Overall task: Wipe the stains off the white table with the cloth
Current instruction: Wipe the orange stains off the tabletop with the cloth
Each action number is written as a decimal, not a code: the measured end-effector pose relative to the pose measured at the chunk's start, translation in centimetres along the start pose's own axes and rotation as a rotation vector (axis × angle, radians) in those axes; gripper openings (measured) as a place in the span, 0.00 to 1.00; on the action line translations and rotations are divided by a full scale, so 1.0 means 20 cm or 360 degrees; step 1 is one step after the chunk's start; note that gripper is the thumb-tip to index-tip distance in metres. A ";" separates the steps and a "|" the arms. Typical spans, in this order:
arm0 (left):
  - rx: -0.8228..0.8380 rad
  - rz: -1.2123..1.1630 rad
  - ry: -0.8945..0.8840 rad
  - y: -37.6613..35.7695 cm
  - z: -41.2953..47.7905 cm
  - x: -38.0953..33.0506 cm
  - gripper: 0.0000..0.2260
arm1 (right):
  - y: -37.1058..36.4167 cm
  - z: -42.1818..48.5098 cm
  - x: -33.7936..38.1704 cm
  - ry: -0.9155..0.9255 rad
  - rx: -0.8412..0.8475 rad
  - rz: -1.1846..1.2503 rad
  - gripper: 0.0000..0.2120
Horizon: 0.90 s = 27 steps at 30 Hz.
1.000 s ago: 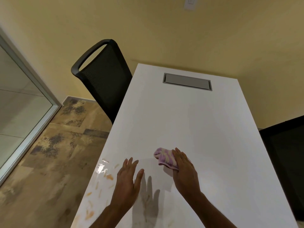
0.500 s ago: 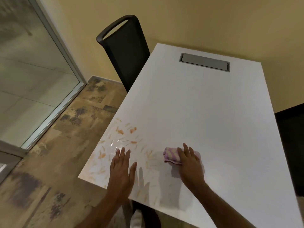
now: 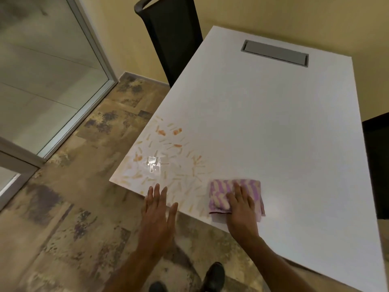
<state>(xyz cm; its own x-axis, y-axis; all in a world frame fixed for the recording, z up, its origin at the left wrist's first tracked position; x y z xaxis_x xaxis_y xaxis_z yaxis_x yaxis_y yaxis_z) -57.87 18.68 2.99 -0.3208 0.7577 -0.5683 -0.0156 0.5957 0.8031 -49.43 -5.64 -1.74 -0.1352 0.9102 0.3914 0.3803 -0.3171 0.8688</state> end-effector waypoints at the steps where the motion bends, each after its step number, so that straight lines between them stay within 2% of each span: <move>1: 0.0014 -0.0015 -0.0002 -0.01 -0.01 0.02 0.35 | -0.02 -0.03 0.00 0.0010 -0.0027 0.0007 0.31; 7: 0.0048 -0.0100 -0.0082 -0.05 -0.07 0.12 0.32 | -0.15 -0.17 0.04 0.0048 -0.0124 -0.0083 0.28; 12: 0.0025 -0.0040 -0.0229 -0.02 -0.10 0.12 0.32 | -0.12 -0.17 0.02 0.0059 -0.0017 -0.0203 0.31; 16: 0.0017 0.0052 -0.0259 -0.04 -0.10 0.15 0.31 | -0.14 -0.11 -0.04 -0.0011 0.0028 -0.0429 0.39; 19: -0.0002 0.0111 -0.0233 -0.06 -0.10 0.19 0.31 | -0.23 -0.07 -0.01 -0.0083 -0.0011 -0.0441 0.46; 22: -0.0056 0.0116 -0.0200 -0.08 -0.09 0.22 0.31 | -0.27 -0.03 0.07 -0.0121 -0.0091 -0.0402 0.46; 27: -0.0157 0.0069 -0.0158 -0.12 -0.07 0.22 0.31 | -0.33 0.03 0.21 0.0010 -0.0192 -0.0319 0.46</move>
<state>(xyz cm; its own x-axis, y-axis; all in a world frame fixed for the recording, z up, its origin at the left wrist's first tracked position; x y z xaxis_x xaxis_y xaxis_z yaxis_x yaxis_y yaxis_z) -60.63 20.18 -1.15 -0.2283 0.8077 -0.5437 -0.0982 0.5365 0.8382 -52.00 0.40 -6.01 -0.2025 0.9567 0.2091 0.2333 -0.1602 0.9591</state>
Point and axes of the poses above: each hand's wrist, its own z-axis towards the middle knuckle, its own y-axis out of the back of the hand, x = y × z, the point moved 5 cm from there along z, towards the middle knuckle, and after that the axes turned 5 degrees about x, right-handed, at the moved point
